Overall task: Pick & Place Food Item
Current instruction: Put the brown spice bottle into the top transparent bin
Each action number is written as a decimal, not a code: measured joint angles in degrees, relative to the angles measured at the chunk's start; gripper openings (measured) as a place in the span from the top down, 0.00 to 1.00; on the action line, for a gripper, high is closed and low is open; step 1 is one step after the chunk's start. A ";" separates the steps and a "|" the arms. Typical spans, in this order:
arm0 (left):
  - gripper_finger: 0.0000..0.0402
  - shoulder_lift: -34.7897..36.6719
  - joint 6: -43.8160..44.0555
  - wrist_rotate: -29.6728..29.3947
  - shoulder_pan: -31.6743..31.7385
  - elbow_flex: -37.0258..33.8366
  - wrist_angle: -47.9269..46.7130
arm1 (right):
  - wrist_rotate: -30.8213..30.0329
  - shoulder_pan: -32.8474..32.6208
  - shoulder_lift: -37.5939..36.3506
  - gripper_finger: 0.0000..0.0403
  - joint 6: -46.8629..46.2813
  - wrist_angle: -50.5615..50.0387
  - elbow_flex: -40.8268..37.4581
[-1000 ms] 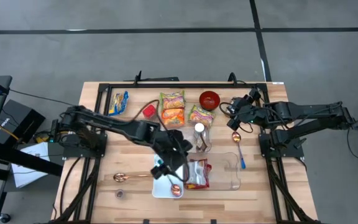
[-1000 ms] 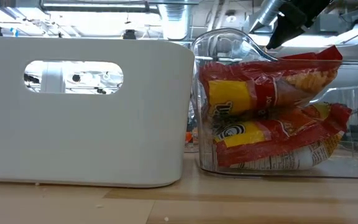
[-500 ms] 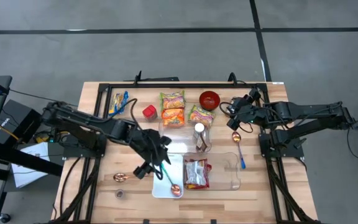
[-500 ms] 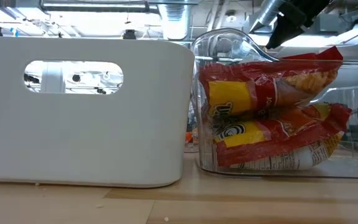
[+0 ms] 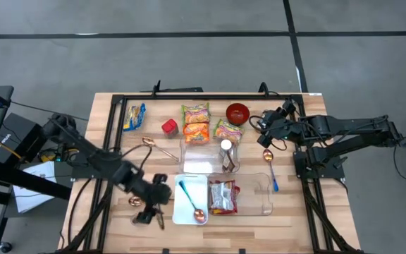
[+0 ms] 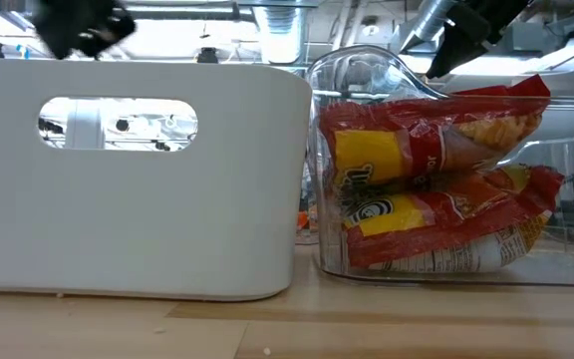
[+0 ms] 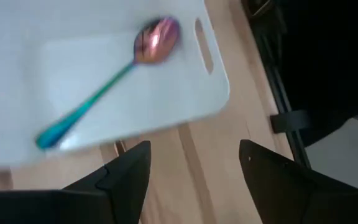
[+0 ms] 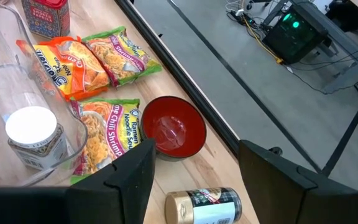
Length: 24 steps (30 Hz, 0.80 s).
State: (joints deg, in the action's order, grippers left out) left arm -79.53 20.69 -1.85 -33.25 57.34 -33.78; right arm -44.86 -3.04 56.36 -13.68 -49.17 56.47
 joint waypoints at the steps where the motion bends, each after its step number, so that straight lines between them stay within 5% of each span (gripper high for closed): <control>1: 0.40 0.00 2.74 -1.86 -1.76 0.00 -0.78 | 0.00 0.00 0.00 0.45 -0.06 0.00 0.00; 10: 0.35 -1.61 26.87 -9.27 -13.22 0.00 -9.52 | 0.04 0.00 0.00 0.45 -0.54 -0.07 0.00; 24: 0.31 -11.23 40.03 0.10 -18.84 0.00 -9.31 | 0.07 0.01 0.00 0.45 -0.50 0.31 0.00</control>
State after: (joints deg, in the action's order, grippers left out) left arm -90.75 60.72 -1.75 -52.09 57.34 -43.09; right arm -44.80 -3.03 56.36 -14.17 -48.86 56.47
